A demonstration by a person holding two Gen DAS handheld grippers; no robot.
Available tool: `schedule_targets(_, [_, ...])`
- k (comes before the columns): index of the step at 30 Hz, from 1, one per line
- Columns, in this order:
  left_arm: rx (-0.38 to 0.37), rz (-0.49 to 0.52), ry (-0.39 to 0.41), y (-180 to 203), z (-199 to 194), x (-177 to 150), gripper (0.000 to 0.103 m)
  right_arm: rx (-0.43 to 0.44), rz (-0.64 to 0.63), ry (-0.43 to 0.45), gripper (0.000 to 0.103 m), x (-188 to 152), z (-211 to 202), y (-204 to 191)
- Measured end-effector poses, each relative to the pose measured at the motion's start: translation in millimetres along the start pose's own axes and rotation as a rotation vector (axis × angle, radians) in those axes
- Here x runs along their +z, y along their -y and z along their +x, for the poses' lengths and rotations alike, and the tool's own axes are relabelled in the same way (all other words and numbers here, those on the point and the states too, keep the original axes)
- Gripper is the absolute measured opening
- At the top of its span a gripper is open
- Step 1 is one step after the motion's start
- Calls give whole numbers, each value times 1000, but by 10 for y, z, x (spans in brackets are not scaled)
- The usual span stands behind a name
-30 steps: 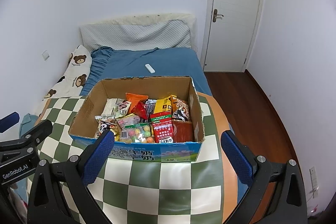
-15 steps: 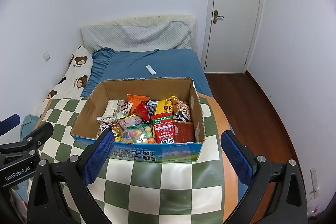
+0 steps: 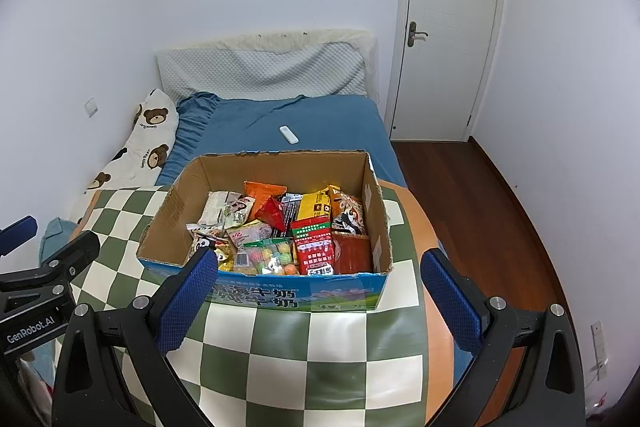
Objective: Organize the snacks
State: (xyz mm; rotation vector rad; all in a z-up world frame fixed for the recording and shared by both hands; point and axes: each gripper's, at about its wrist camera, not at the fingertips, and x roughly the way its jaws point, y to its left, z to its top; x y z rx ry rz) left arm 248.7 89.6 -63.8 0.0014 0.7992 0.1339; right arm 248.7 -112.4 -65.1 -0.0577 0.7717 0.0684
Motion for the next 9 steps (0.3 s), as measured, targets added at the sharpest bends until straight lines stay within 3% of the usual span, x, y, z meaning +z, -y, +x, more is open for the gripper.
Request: schedule_targets(9, [-2, -1, 0, 6, 1, -6, 103, 4, 2, -3, 103, 7, -14, -4])
